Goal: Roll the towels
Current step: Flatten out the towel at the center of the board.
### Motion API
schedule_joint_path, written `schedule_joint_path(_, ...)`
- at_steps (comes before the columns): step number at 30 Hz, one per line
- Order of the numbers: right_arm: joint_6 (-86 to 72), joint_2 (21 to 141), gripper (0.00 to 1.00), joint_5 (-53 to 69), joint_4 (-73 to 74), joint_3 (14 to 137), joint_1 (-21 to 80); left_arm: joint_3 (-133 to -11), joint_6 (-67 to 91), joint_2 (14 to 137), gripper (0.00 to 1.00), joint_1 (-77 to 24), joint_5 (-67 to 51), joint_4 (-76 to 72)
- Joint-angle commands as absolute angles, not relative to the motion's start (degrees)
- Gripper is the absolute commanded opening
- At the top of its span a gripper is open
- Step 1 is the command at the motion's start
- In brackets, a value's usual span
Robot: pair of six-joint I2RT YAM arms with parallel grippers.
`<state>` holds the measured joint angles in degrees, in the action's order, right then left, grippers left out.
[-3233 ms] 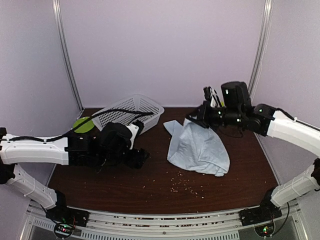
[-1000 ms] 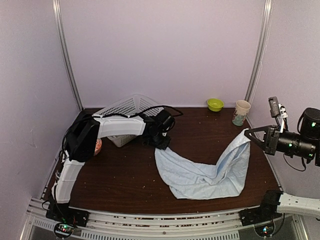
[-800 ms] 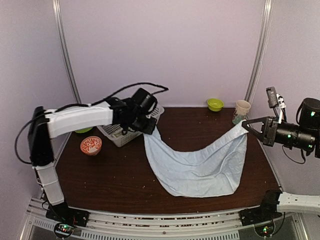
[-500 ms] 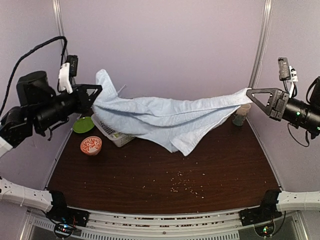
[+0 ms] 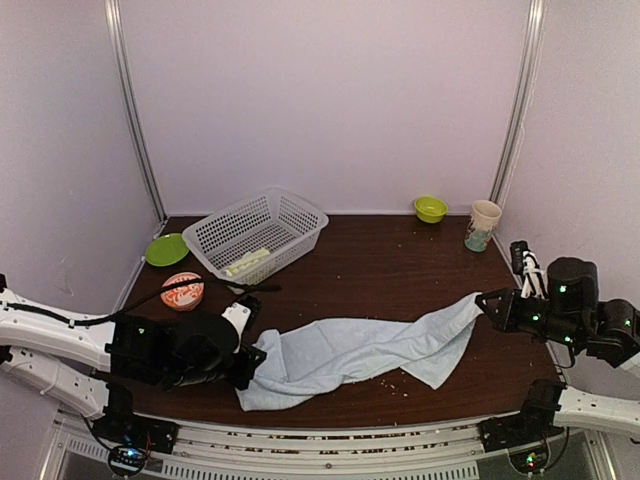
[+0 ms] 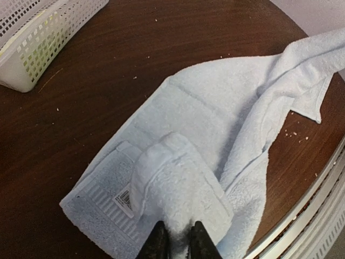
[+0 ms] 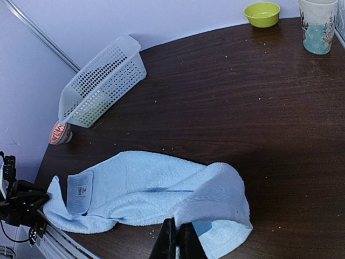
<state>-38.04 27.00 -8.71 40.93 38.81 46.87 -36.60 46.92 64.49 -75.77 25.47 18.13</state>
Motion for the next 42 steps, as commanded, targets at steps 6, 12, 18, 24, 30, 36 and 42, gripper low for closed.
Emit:
schedule_joint_path(6,-42.5,23.4,0.00,-10.3,41.2,34.1,46.6,-40.1,60.0,63.6,0.63,-79.3,30.2,29.4)
schedule_joint_path(12,-41.8,23.5,0.00,-9.2,40.2,32.6,46.6,-45.2,64.0,66.2,0.71,-78.7,31.9,36.1)
schedule_joint_path(18,-41.6,24.5,0.00,-8.1,37.9,31.1,46.6,-59.7,63.0,82.1,0.69,-73.7,25.8,44.4)
schedule_joint_path(24,-41.1,25.2,0.00,-7.1,36.8,30.6,46.6,-75.1,58.0,100.3,0.72,-72.5,21.9,54.4)
schedule_joint_path(30,-39.8,24.9,0.00,-6.7,37.8,32.2,46.5,-75.6,57.3,108.2,0.73,-72.4,16.6,54.0)
schedule_joint_path(36,-38.6,25.6,0.00,-6.8,38.1,33.5,46.6,-71.7,58.4,108.4,0.64,-72.4,16.3,54.5)
schedule_joint_path(42,-38.5,26.0,0.00,-6.7,37.6,34.2,46.5,-68.7,60.4,103.7,0.17,-72.4,18.2,56.0)
